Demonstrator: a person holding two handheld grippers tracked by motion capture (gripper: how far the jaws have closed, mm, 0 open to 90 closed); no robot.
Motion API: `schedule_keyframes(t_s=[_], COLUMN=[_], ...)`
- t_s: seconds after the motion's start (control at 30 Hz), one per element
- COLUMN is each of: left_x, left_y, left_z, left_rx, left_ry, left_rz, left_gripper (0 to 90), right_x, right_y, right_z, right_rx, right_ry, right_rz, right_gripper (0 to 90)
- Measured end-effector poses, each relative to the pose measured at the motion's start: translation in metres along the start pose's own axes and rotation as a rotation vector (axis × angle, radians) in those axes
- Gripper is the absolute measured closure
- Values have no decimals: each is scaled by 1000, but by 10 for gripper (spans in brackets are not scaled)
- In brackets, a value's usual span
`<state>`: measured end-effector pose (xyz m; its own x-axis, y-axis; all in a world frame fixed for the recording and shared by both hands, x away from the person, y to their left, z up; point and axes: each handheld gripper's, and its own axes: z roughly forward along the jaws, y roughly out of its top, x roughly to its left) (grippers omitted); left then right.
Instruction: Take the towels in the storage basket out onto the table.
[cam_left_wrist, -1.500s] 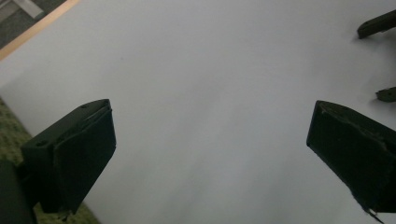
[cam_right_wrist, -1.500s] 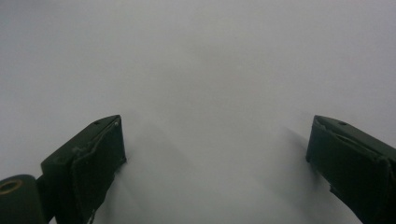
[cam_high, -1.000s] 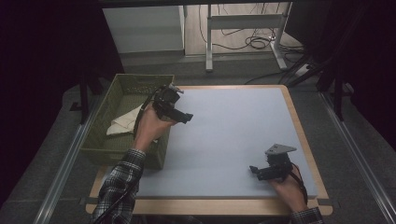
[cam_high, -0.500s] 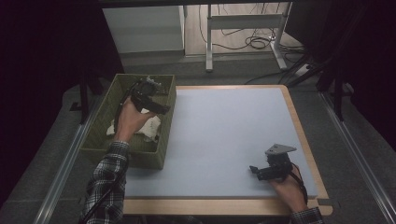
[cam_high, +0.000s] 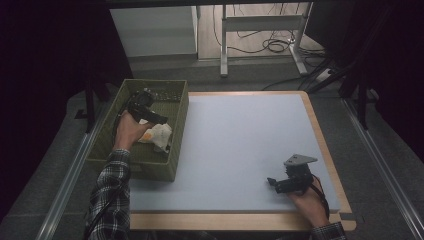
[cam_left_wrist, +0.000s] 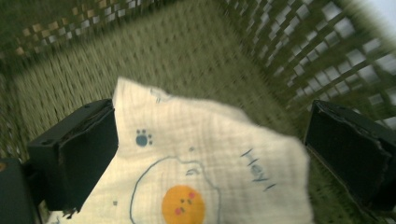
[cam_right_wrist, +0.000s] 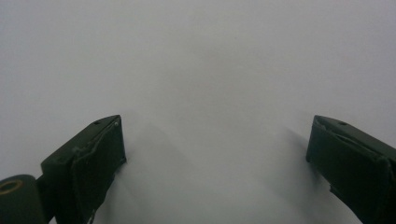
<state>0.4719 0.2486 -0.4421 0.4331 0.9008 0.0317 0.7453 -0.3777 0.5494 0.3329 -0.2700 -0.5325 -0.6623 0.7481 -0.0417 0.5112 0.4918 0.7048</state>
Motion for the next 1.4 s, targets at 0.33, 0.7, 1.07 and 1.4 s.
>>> schedule_keyframes(t_s=[0.33, 0.7, 1.07, 1.4], left_x=[19, 29, 30, 27], left_y=[-15, -22, -29, -26], left_z=[33, 57, 60, 54], left_rx=[168, 311, 408, 416], left_ry=[-10, -30, -54, -37], left_rz=[-66, -136, -141, -90], left_gripper=[20, 34, 319, 799], right_x=[0, 0, 0, 0], right_y=[0, 0, 0, 0], right_z=[0, 0, 0, 0], right_rx=[0, -1, -1, -1], right_ry=[0, 0, 0, 0], right_rz=[0, 1, 1, 1], right_gripper=[44, 44, 44, 44])
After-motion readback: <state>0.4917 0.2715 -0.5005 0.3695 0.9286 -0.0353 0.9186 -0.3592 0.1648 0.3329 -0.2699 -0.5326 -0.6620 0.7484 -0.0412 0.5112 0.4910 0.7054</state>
